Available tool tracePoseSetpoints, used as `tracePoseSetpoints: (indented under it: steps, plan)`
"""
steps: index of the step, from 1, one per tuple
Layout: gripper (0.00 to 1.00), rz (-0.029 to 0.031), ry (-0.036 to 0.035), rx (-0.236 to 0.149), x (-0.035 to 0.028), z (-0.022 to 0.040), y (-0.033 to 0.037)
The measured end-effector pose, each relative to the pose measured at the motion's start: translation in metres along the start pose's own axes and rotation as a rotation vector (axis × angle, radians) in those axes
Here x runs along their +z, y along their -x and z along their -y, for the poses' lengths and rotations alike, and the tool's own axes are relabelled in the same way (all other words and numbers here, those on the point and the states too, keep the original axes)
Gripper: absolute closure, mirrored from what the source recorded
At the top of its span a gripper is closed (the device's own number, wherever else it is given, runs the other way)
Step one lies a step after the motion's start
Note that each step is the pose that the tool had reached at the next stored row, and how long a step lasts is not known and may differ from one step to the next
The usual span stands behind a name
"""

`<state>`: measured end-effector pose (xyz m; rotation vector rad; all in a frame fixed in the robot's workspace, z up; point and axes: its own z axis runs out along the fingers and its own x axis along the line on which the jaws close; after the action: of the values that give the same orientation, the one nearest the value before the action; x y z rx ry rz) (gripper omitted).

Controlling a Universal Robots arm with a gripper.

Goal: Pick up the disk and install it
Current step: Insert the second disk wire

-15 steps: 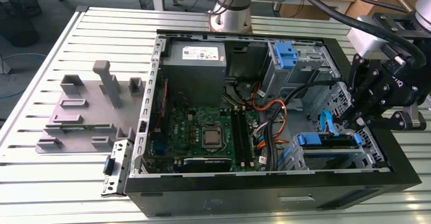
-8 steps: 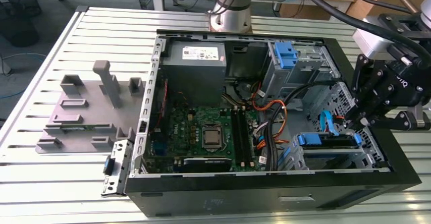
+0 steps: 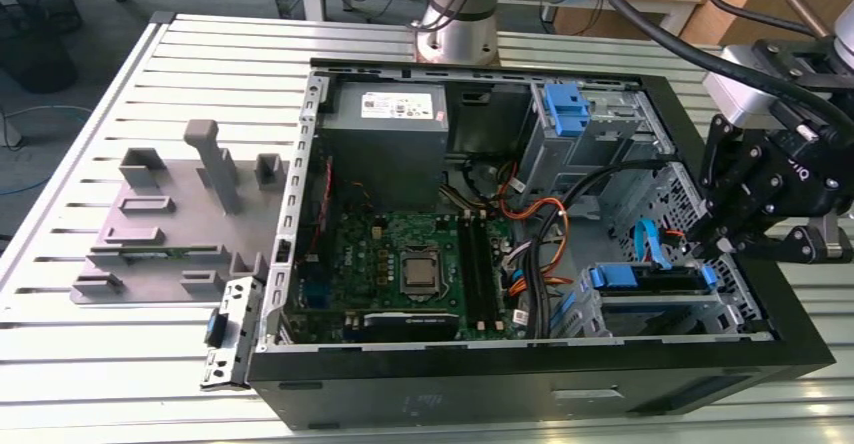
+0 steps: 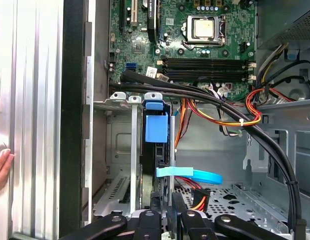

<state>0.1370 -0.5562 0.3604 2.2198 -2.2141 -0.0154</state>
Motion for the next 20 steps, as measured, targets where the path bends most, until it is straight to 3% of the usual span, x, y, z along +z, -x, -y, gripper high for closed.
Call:
tracePoseSetpoints:
  steps: [5,20]
  plan:
    - [0.76,0.0001,0.0,0.0,0.0013,0.0001,0.0001]
    - [0.76,0.0003,0.0,0.0,0.0048,0.0086,0.0026]
